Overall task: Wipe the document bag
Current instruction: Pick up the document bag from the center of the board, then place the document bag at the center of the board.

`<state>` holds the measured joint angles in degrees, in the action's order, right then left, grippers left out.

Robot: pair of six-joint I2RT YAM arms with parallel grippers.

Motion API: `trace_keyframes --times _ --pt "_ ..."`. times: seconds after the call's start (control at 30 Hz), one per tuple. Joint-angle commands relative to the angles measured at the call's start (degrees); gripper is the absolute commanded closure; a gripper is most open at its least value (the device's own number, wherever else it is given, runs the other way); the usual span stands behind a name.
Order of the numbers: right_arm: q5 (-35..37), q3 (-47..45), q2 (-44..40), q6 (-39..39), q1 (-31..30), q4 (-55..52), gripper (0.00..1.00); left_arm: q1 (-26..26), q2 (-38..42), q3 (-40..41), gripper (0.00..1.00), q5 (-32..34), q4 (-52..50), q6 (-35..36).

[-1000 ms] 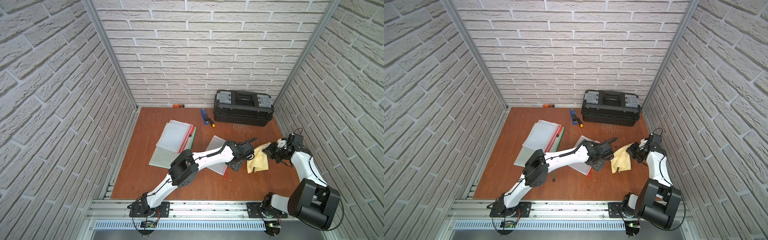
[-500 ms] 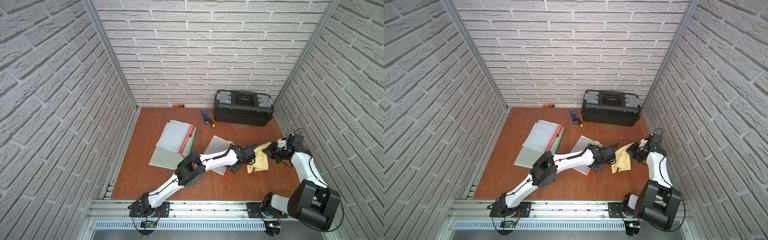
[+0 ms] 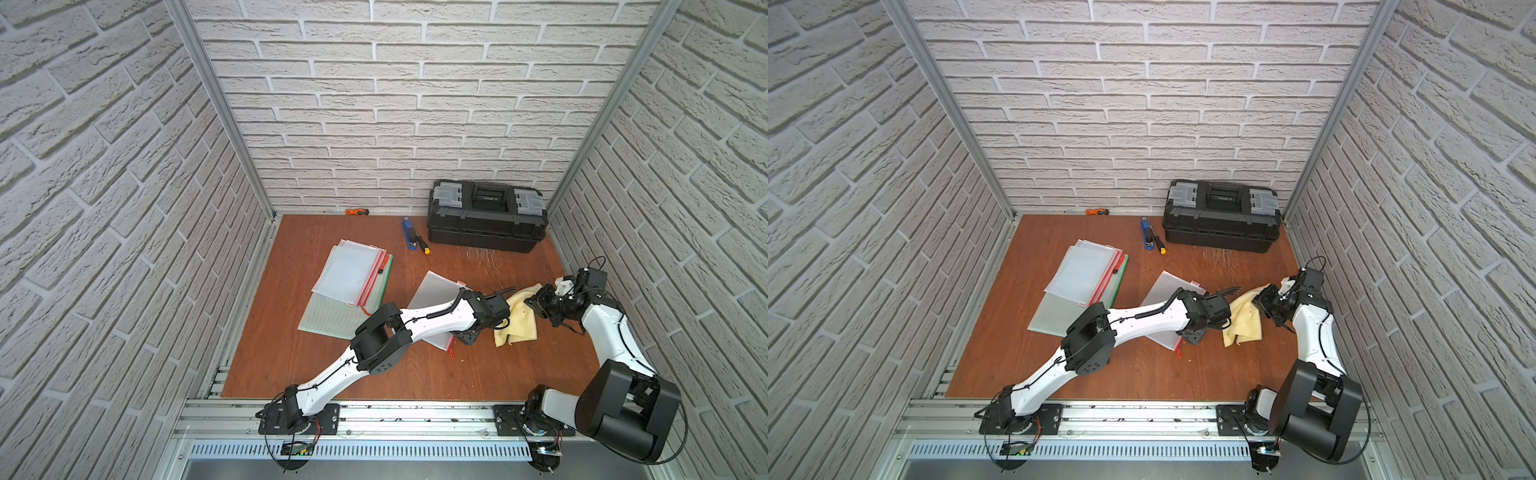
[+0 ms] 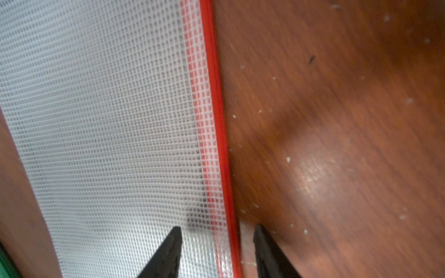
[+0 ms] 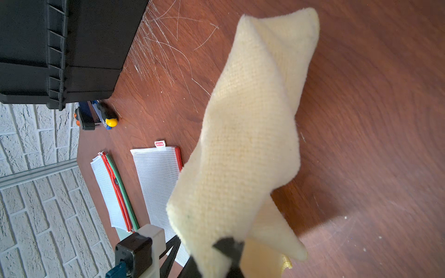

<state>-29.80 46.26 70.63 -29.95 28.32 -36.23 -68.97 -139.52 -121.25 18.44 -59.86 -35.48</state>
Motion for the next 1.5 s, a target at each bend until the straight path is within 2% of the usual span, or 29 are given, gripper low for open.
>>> trace_keyframes --times 0.0,0.33,0.43,0.53,0.8,0.93,1.13,1.33,1.47 --pt "-0.5 -0.6 -1.4 0.6 0.3 1.2 0.98 -0.1 -1.9 1.6 0.59 0.6 -1.2 0.9" --pt "-0.2 -0.1 -1.9 0.8 0.3 0.5 0.98 -0.1 -2.3 4.2 0.75 -1.0 0.2 1.4" --pt "-0.1 0.0 -2.2 0.8 0.3 0.3 0.98 -0.1 -1.8 5.6 0.84 -1.6 1.3 1.5" --pt "0.0 0.1 -2.3 0.7 0.2 0.1 0.98 0.1 -1.7 6.0 1.0 -1.6 1.5 1.2" --pt "0.0 0.3 -2.6 0.6 0.3 -0.2 0.98 0.7 1.5 6.2 1.0 -0.9 1.3 1.2" --pt "-0.3 -0.2 -2.2 0.4 0.2 0.4 0.98 2.5 10.0 8.7 1.0 0.5 2.6 1.7" --pt "-1.7 -1.4 -1.2 -0.1 0.3 2.0 0.98 8.5 29.2 17.2 1.0 4.6 4.8 2.9" --pt "-3.6 -2.6 0.4 -0.3 0.3 3.8 0.98 16.5 44.2 22.9 1.0 12.7 -2.6 5.2" --pt "-4.3 -2.9 0.9 -0.4 0.2 4.5 0.98 24.9 52.4 26.7 1.0 15.0 -6.0 8.0"
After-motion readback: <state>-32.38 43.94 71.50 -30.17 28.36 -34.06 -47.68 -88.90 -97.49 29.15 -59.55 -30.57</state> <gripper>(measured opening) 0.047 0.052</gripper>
